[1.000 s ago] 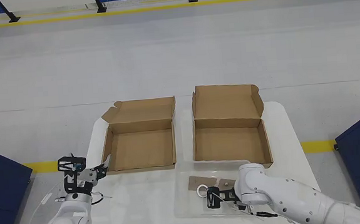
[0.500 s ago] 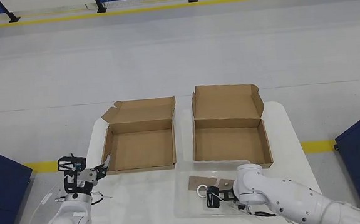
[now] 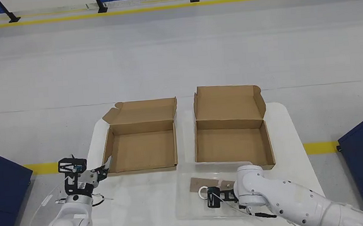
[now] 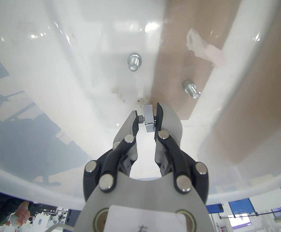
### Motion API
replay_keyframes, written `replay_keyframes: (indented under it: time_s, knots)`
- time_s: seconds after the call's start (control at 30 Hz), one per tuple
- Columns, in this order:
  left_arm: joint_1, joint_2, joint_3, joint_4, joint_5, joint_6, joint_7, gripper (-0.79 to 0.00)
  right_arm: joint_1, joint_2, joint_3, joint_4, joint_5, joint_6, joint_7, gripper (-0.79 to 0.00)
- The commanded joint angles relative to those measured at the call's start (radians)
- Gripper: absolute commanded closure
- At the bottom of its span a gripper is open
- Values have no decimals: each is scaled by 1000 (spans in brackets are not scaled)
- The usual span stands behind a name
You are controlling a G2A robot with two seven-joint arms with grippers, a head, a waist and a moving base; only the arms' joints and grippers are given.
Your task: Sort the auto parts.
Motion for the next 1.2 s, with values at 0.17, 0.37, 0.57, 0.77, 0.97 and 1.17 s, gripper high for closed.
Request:
replay_keyframes:
  time_s: [0.17, 0.37, 0.57, 0.77, 0.97, 1.17]
  knots:
    - [0, 0, 0, 0, 0, 0, 0, -785, 1, 18, 25, -44, 26, 0, 0, 0]
    - [0, 0, 0, 0, 0, 0, 0, -785, -21, 44, 72, -94, 44, -6, -7, 0]
    - [0, 0, 0, 0, 0, 0, 0, -785, -60, 72, 141, -129, 66, -6, -51, 0]
    - [0, 0, 0, 0, 0, 0, 0, -785, -98, 96, 203, -143, 91, -11, -100, 0]
    - [0, 0, 0, 0, 0, 0, 0, -785, -98, 96, 203, -143, 91, -11, -100, 0]
    - [0, 0, 0, 0, 0, 0, 0, -785, -111, 98, 227, -120, 124, -32, -184, 0]
